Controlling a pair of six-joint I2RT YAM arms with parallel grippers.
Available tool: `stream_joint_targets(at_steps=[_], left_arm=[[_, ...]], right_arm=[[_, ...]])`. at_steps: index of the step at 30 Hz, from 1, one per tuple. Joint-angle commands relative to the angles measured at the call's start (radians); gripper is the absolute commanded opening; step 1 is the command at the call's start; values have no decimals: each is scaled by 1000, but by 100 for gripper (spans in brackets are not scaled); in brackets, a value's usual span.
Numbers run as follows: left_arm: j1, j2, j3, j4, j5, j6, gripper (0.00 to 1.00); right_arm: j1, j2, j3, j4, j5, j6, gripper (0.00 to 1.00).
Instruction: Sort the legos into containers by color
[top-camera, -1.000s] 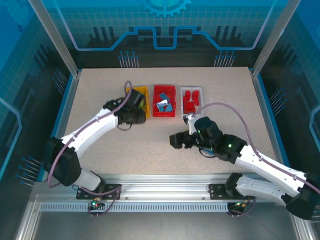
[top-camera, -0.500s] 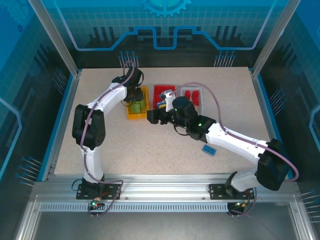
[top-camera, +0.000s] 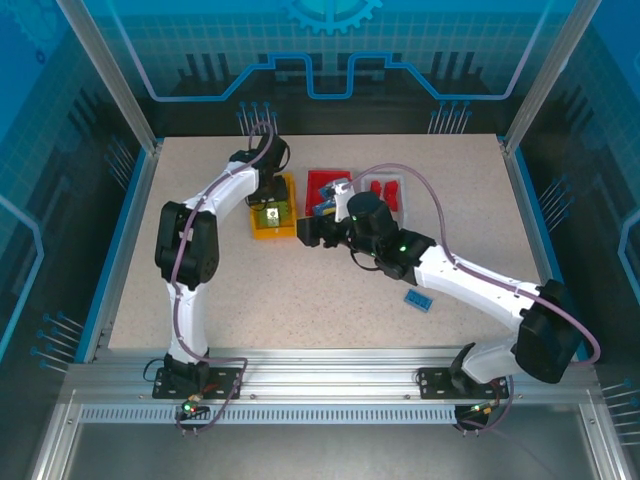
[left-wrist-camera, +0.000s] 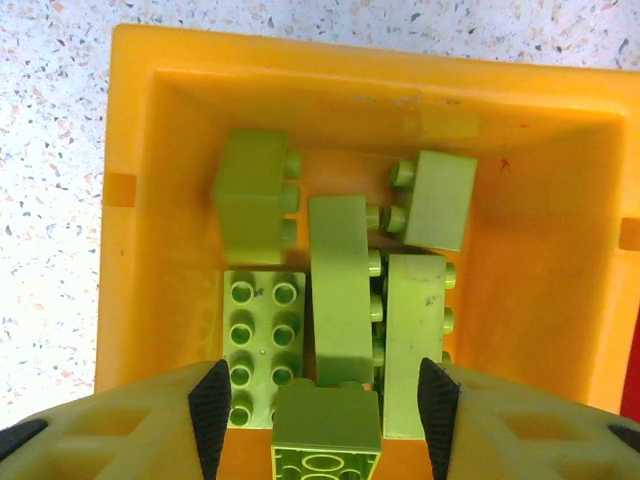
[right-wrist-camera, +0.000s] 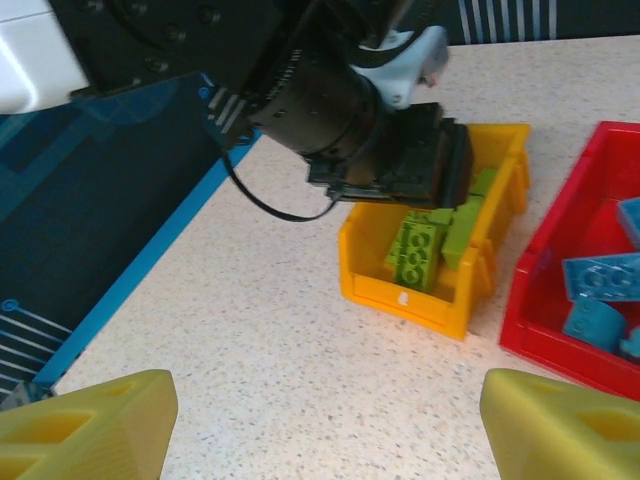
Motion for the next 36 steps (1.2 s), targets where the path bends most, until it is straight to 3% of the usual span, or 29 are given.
stream_joint_targets(at_steps=[1, 6, 10, 13, 16, 21, 27, 31, 36], left_arm=[[4, -94, 11, -15, 26, -15, 55], [-42, -228, -37, 11, 75, -34, 55], [-138, -394, -186, 81, 115, -65, 56], [-254, -514, -333, 152, 127, -85, 59], [-366, -613, -484, 225, 129, -134, 60], [-532, -732, -696, 318, 98, -244, 60], [-646, -791, -776, 358, 31, -287, 60], [-676, -813, -796, 417, 21, -228, 60], [-695, -853, -825, 496, 18, -177, 61]], right_arm=[[-21, -72, -17, -139, 136, 43, 81], [-64, -120, -51, -463, 374, 203, 80], [-171, -112, -117, -691, 371, 316, 81], [-246, -81, -165, -691, 281, 249, 88], [-275, -26, -172, -674, 268, 180, 92], [-351, 22, -172, -666, 229, 168, 89], [-451, -3, -172, -662, 126, 476, 80], [-467, 33, -125, -632, 95, 676, 74], [-467, 107, -53, -659, 91, 819, 70]])
